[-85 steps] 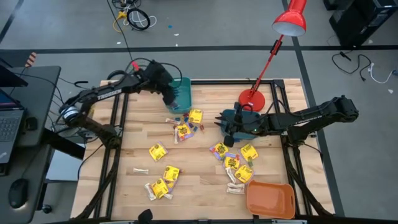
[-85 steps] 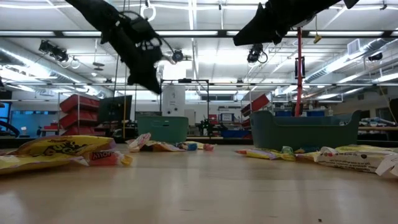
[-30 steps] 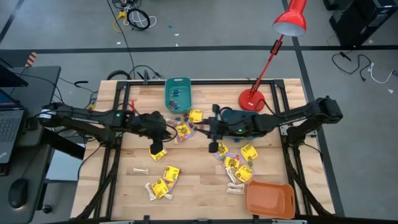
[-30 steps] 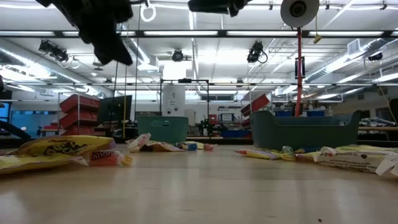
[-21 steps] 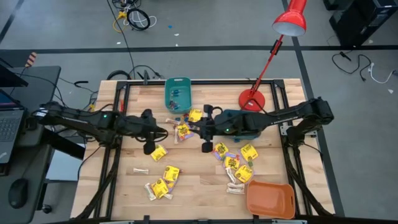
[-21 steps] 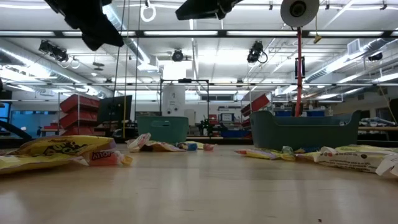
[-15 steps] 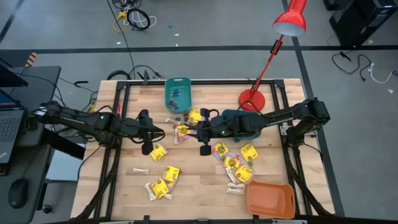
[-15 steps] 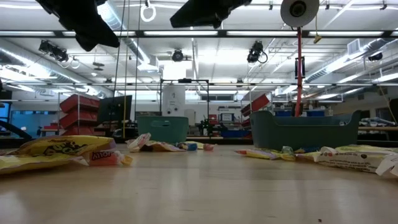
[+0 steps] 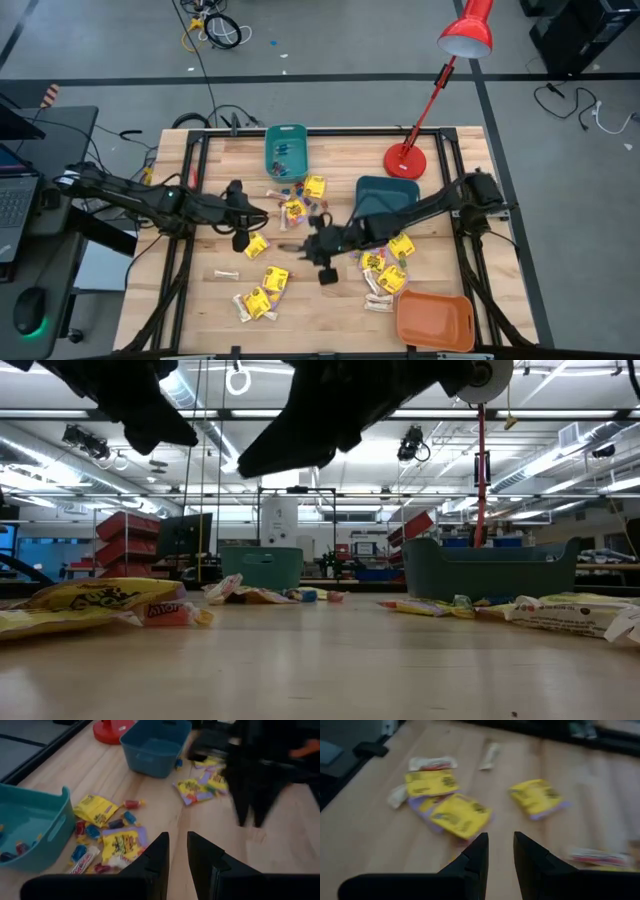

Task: Sort candy
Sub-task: Put the red candy into the green bin

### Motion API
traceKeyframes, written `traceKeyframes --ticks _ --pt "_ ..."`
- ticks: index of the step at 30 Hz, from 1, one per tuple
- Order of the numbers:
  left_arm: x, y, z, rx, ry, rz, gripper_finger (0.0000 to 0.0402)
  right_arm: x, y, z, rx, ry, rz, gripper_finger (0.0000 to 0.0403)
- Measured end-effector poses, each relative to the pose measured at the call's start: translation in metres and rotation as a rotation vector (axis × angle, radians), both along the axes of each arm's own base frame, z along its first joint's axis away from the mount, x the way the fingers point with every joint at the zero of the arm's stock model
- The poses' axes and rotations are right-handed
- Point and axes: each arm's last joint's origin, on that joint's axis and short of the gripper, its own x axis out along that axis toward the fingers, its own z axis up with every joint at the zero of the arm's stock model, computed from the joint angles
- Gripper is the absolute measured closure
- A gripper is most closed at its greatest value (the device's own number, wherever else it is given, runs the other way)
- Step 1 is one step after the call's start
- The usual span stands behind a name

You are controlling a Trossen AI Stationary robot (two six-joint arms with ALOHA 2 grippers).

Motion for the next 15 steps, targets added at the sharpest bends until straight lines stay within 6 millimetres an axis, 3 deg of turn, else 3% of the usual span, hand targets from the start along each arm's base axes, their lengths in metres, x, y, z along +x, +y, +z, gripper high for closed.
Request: traceKeyframes --ticks 6,15 --pt "-0.002 0.0 -0.014 0.002 0.045 -0.008 0.0332 0.009 0.026 -0.03 0.043 -0.027 -0.009 0.0325" --pt "-0.003 0.0 -0.018 -0.005 0.059 -0.021 0.0332 0.016 0.042 -0.066 0.051 -0.048 -0.005 0.0324"
